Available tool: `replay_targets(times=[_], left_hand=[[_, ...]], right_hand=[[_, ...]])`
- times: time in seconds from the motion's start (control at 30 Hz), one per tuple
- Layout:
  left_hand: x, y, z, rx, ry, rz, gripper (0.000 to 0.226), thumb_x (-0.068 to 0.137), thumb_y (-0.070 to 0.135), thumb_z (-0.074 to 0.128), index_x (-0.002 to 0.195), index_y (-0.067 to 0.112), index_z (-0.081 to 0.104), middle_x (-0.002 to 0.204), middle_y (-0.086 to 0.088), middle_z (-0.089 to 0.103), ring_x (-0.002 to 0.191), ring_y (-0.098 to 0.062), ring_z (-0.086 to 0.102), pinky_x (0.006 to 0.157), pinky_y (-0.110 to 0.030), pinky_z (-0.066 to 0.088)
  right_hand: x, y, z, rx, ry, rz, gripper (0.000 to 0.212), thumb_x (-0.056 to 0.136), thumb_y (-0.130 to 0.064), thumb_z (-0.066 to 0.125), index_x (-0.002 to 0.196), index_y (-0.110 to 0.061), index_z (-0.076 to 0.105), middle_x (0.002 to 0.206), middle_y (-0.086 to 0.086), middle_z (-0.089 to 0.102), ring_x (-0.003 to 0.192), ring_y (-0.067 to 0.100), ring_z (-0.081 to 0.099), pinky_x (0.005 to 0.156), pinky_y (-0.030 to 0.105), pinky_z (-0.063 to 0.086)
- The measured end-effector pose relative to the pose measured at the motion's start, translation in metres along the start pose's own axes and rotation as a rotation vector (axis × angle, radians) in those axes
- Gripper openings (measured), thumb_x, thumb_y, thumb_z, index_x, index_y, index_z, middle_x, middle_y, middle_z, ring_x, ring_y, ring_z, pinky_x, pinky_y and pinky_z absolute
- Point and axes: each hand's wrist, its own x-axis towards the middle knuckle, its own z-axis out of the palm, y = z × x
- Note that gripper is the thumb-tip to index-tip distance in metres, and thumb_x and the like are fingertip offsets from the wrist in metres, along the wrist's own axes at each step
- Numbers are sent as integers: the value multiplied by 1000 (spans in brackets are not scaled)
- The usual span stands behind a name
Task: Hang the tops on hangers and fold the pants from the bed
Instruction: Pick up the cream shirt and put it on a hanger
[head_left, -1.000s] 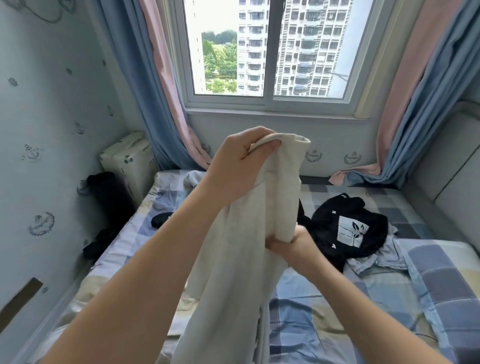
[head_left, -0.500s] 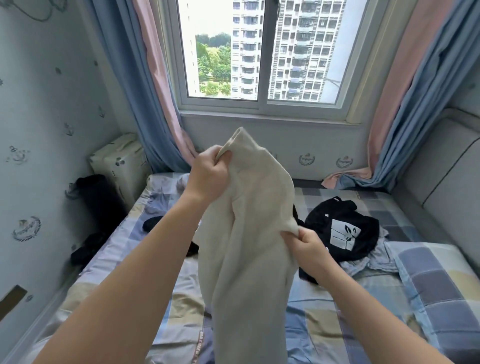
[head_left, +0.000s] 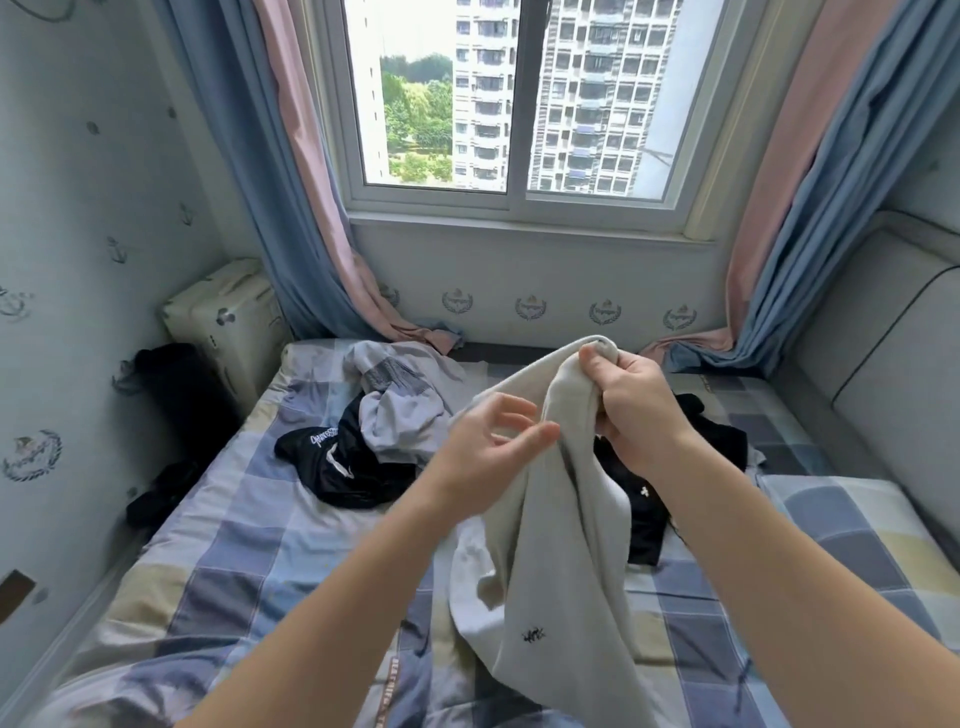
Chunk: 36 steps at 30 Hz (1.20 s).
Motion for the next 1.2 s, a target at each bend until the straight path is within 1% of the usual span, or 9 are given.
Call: replay_targets(times=[0.17,0.37,0.57,0.7,0.77,0.9,1.0,1.13,1.2], left_hand=[[-4,-6,30,-27,-38,-50,65,68,47,83,122,24,55,114,2,69,107,-20,67,93,-46,55],[-2,-27,28,156,114,-14,8,92,26,68,98,21,65,90,6,69,90,-20,63,82,-39,52],[-2,-21,6,0,170,4,7,97,16,63,91,16,65,87,-6,69,86,-28,64,79,-41,50],[-4,-19,-4,-125,280,-37,16,98,19,63,82,15,65,68,12,62,66,-4,57,64,-21,47],[-6,-18,-6,-211,353,-53,13,98,17,63,86,17,67,68,18,67,70,2,62,68,-18,51],[-13,-13,-8,-353,417,-88,14,95,25,68,106,17,67,98,-6,75,97,-20,71,91,-41,57],[-15,-8,-11,-376,478,-30,19,97,23,66,114,16,63,107,-14,71,97,-15,71,80,-25,58],[-15,-5,-14,-373,446,45,14,98,16,64,112,18,61,101,-8,71,89,-6,72,70,-15,53],[-15,-10,-18,-308,479,43,14,98,12,63,110,17,58,98,-4,67,81,4,68,67,-10,50]], right_hand=[[-5,-15,7,35,-39,-56,27,104,-24,56,84,-10,68,71,9,70,65,22,71,54,33,57],[-12,-28,7,18,-32,-138,25,103,-22,56,88,-7,69,85,17,73,79,29,74,65,42,61],[-22,-20,-1,19,-89,-131,19,104,-13,52,119,-13,64,110,9,76,98,24,74,79,38,62],[-35,0,-8,-138,-107,-217,23,99,-8,60,118,-20,63,112,-1,74,105,16,69,85,33,58],[-46,18,-5,-185,-154,-232,23,96,-7,63,115,-21,62,110,1,73,100,17,69,84,33,57],[-70,70,4,-464,-299,-141,67,80,-38,83,136,-31,48,129,-10,58,121,8,55,105,36,47],[-85,111,12,-676,-242,-33,94,62,-59,75,146,-36,37,133,-11,51,126,11,47,105,40,43],[-82,140,4,-788,-138,22,26,82,-25,63,101,-39,51,86,-9,60,78,14,58,66,34,48],[-73,140,-9,-840,-155,-11,23,86,-13,57,79,-34,48,70,-6,57,66,19,55,56,32,42]])
